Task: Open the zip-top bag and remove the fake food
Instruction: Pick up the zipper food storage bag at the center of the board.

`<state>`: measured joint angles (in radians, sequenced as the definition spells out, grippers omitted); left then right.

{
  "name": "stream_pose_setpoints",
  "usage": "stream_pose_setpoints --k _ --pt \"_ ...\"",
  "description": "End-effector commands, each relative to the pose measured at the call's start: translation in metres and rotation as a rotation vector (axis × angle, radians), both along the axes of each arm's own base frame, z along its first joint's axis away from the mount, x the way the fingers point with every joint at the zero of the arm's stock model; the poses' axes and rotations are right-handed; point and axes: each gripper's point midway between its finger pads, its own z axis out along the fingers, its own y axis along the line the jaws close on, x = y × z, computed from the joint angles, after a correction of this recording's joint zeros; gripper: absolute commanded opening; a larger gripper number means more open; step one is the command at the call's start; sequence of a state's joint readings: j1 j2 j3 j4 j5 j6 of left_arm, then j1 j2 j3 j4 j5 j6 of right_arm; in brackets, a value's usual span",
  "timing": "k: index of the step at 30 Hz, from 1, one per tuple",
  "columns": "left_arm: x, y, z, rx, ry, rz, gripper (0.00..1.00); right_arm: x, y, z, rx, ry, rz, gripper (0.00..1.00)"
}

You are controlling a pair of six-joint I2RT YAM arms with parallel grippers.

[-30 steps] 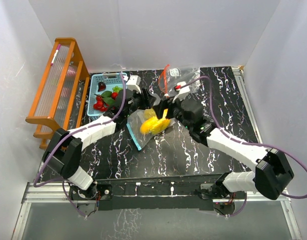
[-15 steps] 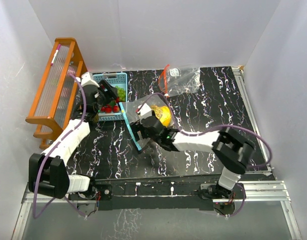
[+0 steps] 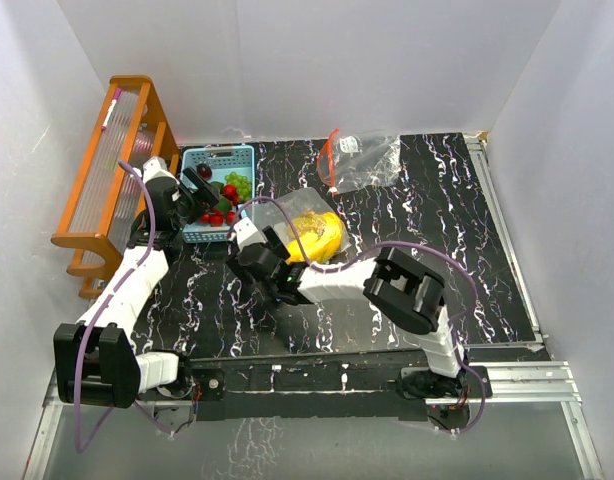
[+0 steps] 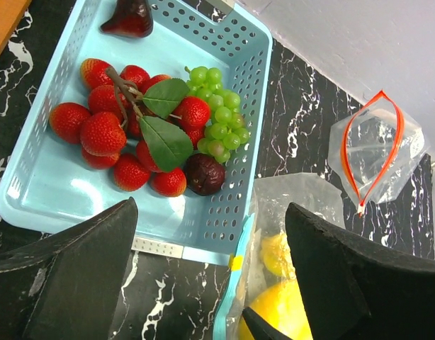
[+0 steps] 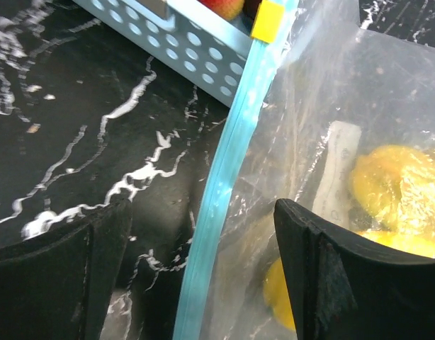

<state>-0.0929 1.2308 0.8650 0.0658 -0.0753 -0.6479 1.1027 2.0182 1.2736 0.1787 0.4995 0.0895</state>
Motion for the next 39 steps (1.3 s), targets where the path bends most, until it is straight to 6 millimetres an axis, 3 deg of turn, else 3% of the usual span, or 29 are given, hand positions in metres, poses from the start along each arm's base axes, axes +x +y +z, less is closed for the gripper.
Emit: stream_pose_setpoints --k 1,5,10,14,16,24,27,30,33,39 --pt "-0.004 -0.002 0.007 -0.009 -0.01 -0.016 0.84 0.022 -0.013 0.006 -0.1 -0.083 -0.118 0.76" --pt "-0.005 -0.001 0.008 -0.005 -0.014 -0.015 0.84 0.022 -0.019 0.023 -0.066 -0.098 -0.124 0.48" --pt "-0.004 -0.003 0.008 -0.016 -0.022 -0.027 0.84 0.025 -0.036 0.061 0.023 -0.098 -0.129 0.08" --pt "0.001 -0.011 0.011 -0.027 -0.039 -0.07 0.84 0.03 -0.062 0.091 0.098 -0.091 -0.12 0.08" --pt "0.008 -0.02 0.021 -0.036 -0.079 -0.122 0.84 0.03 -0.075 0.116 0.157 -0.094 -0.048 0.08" --pt "0.045 -0.085 0.073 -0.055 -0.388 -0.535 0.87 0.033 -0.138 0.181 0.382 -0.099 0.369 0.08" --pt "0.034 -0.13 0.099 -0.091 -0.583 -0.883 0.91 0.029 -0.148 0.197 0.411 -0.092 0.473 0.08" --pt "0.02 -0.155 0.115 -0.135 -0.698 -1.147 0.92 0.027 -0.152 0.213 0.447 -0.075 0.538 0.08" --pt "0.009 -0.169 0.129 -0.105 -0.781 -1.318 0.92 0.011 -0.146 0.221 0.455 -0.045 0.653 0.08" --pt "-0.019 -0.177 0.119 -0.092 -0.792 -1.553 0.93 0.002 -0.146 0.228 0.474 -0.039 0.731 0.08"
